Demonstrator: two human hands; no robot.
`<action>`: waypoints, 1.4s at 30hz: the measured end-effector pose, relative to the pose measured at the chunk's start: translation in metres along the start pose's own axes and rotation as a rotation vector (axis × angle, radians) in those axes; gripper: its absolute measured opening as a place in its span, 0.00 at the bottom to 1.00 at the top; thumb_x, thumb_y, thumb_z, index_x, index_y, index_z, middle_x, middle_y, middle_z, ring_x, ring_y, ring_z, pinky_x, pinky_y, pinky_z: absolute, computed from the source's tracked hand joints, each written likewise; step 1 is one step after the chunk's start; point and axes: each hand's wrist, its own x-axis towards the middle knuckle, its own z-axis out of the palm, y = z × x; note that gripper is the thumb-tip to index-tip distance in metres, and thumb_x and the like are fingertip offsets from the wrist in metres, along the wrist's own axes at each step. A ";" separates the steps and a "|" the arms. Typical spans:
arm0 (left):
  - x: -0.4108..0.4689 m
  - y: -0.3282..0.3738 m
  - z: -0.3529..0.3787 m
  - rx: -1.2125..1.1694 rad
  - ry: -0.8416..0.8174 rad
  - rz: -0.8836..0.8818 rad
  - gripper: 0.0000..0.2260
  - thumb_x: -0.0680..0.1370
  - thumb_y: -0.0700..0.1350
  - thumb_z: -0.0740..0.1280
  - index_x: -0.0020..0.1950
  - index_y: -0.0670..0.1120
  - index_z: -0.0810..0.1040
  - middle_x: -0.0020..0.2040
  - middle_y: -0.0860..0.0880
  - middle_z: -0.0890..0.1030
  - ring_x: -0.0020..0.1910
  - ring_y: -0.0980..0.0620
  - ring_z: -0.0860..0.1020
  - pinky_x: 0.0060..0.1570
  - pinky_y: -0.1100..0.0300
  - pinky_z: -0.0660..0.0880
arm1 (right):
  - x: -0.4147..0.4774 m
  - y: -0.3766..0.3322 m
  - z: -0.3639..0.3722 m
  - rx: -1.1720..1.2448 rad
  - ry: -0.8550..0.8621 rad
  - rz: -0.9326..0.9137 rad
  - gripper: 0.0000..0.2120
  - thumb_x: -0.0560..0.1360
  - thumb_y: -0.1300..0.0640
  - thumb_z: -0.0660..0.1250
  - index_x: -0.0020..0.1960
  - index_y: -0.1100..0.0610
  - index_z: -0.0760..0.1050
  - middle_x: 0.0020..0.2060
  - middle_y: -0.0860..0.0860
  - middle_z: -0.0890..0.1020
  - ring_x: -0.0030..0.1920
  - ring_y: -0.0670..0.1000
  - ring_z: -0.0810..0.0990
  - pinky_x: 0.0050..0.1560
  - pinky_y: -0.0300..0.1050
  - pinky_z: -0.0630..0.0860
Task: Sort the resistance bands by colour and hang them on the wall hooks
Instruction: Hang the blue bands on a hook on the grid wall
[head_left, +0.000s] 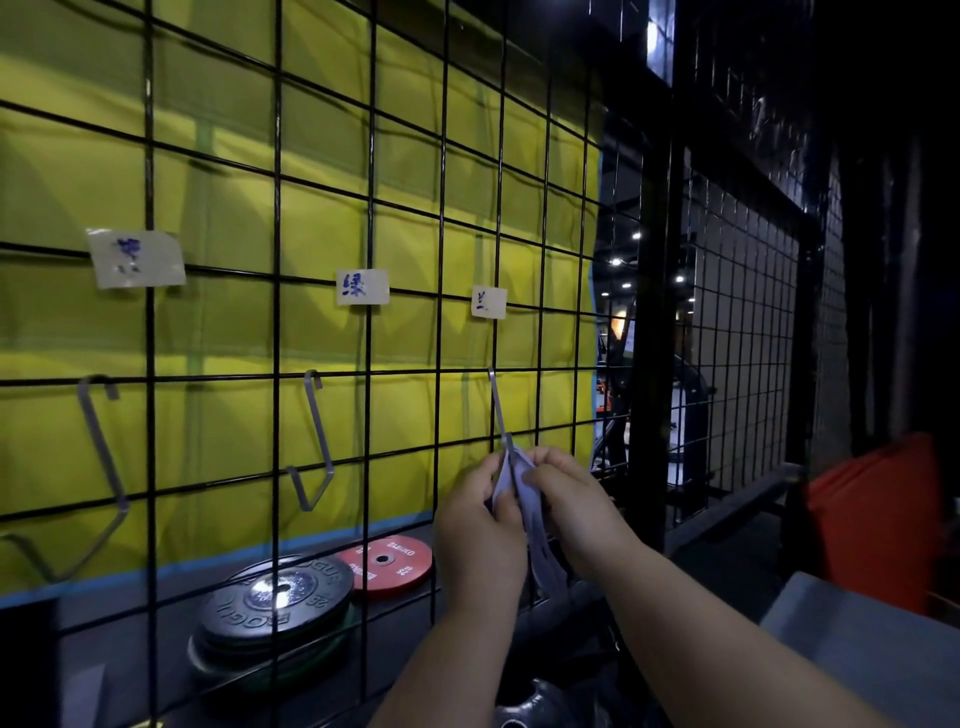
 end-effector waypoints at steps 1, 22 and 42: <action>0.000 -0.001 -0.001 0.008 -0.007 -0.003 0.14 0.79 0.43 0.63 0.62 0.56 0.78 0.45 0.62 0.78 0.45 0.59 0.77 0.34 0.72 0.66 | -0.001 0.002 0.001 0.038 -0.011 0.016 0.08 0.75 0.61 0.58 0.50 0.64 0.73 0.39 0.59 0.82 0.39 0.56 0.80 0.38 0.45 0.74; 0.035 0.019 -0.019 -0.050 -0.164 -0.032 0.11 0.78 0.54 0.64 0.53 0.51 0.83 0.49 0.52 0.83 0.48 0.53 0.80 0.47 0.57 0.77 | -0.001 0.015 0.014 0.194 0.008 0.173 0.17 0.82 0.48 0.56 0.55 0.56 0.80 0.46 0.55 0.84 0.47 0.54 0.81 0.47 0.47 0.73; 0.030 0.039 -0.029 -0.395 -0.211 -0.215 0.13 0.80 0.49 0.62 0.38 0.46 0.76 0.28 0.55 0.72 0.26 0.56 0.68 0.24 0.65 0.68 | 0.007 0.011 0.014 -0.159 0.047 0.093 0.13 0.82 0.49 0.54 0.55 0.54 0.74 0.56 0.60 0.80 0.57 0.58 0.78 0.60 0.53 0.71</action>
